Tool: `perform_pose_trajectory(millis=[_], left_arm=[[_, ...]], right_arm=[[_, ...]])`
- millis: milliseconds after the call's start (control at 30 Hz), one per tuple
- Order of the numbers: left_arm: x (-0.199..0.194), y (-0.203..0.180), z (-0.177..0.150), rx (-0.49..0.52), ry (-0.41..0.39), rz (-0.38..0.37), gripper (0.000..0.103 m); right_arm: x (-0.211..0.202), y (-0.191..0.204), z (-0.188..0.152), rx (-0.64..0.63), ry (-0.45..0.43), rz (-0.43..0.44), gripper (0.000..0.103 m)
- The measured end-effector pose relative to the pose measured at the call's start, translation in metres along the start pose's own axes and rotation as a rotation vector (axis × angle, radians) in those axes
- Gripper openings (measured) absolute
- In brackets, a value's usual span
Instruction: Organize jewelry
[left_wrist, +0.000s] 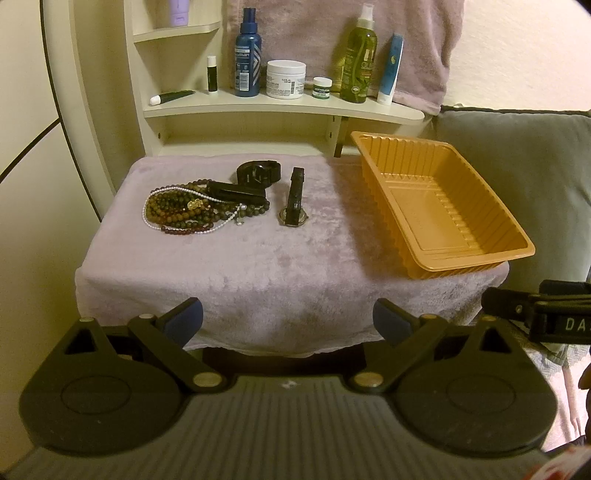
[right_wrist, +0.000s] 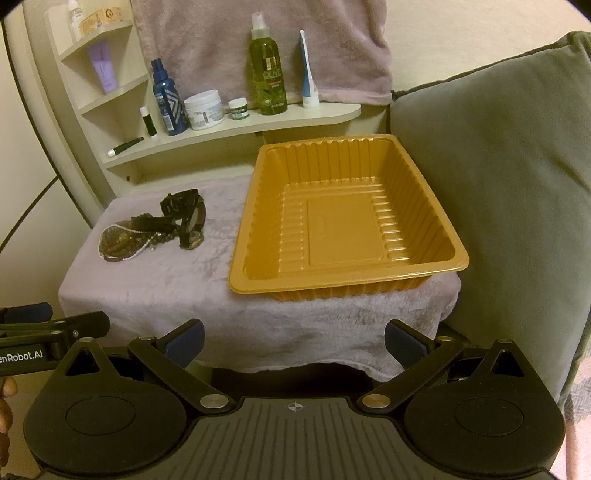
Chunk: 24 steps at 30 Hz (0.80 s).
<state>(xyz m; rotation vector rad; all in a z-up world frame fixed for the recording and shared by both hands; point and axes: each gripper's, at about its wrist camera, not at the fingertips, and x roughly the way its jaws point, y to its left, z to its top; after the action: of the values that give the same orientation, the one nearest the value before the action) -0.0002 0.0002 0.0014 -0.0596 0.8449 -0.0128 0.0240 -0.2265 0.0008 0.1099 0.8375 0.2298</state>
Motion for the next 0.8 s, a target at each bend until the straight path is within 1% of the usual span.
perform_pose_trajectory(millis=[800], left_arm=[[-0.0008,-0.0015,0.0008,0.000,0.000,-0.001,0.098]], right_arm=[[-0.0011,-0.0004,-0.0002,0.000,-0.003,0.000,0.103]])
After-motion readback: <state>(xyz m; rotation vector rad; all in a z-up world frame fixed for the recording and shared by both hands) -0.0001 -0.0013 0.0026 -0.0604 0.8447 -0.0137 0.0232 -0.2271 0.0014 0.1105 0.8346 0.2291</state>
